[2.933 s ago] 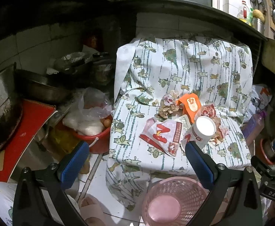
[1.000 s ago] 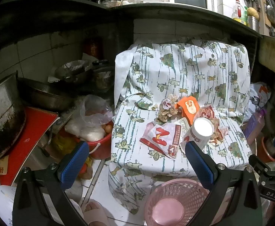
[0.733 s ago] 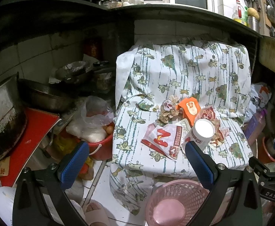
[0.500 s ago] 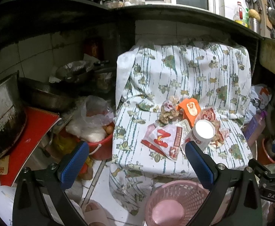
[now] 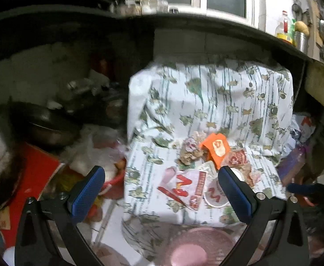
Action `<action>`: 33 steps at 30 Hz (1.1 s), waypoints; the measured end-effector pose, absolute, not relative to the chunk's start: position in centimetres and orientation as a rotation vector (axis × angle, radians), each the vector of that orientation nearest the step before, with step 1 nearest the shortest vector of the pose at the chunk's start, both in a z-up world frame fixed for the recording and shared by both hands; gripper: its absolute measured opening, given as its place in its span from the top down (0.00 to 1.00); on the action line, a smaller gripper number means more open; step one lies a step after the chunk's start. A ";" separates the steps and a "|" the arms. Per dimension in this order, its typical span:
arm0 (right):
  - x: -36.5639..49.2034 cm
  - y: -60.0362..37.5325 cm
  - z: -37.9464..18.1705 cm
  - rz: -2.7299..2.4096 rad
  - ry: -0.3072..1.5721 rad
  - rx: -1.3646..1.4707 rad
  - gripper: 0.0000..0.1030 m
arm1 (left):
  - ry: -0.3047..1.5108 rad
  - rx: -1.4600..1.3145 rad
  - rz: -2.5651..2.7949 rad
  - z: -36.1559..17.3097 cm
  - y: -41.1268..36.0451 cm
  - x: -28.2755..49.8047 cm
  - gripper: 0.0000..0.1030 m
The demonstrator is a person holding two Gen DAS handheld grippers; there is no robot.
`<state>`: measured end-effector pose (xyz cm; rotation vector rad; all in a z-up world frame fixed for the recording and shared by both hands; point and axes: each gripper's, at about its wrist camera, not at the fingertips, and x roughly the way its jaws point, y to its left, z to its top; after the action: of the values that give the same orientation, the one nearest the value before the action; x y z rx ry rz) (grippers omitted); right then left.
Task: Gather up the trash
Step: 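Grasp the white paper cup with the right tool while the left grasps the red-M paper bag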
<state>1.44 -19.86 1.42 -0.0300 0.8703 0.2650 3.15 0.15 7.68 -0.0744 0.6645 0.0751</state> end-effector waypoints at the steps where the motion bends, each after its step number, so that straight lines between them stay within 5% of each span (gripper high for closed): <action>1: 2.3 -19.4 1.3 0.270 0.883 -0.045 0.34 | 0.683 -0.073 0.075 7.7 0.1 4.0 0.00; 3: 3.7 -19.0 0.7 0.254 0.891 -0.055 0.39 | 0.735 -0.058 0.061 7.4 0.0 6.4 0.00; 6: 5.7 -18.5 -0.8 0.243 0.909 -0.076 0.62 | 0.888 -0.097 -0.035 5.2 0.4 10.3 0.00; 8: 6.7 -18.4 -1.8 0.283 0.924 -0.067 0.62 | 0.944 -0.146 -0.055 3.3 1.1 11.9 0.00; 13: 7.8 -17.6 -3.4 0.297 0.904 -0.084 0.28 | 1.034 -0.115 0.000 -0.6 1.8 14.8 0.00; 21: 11.1 -15.3 -6.1 0.292 0.961 -0.145 0.23 | 1.155 -0.129 0.047 -5.1 2.2 19.3 0.03; 26: 11.8 -14.6 -7.1 0.280 0.973 -0.177 0.25 | 1.248 -0.160 -0.020 -7.7 1.4 20.2 0.32; 29: 11.9 -14.6 -7.0 0.268 0.972 -0.179 0.38 | 1.294 -0.161 -0.045 -9.0 0.7 20.5 0.57; 33: 11.7 -15.1 -6.5 0.280 0.961 -0.138 0.38 | 1.327 -0.150 -0.050 -10.3 0.2 20.7 0.76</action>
<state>11.72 -15.09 -6.46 -0.1378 0.9614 0.2795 20.67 0.16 -10.31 -0.1497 1.3272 -0.0501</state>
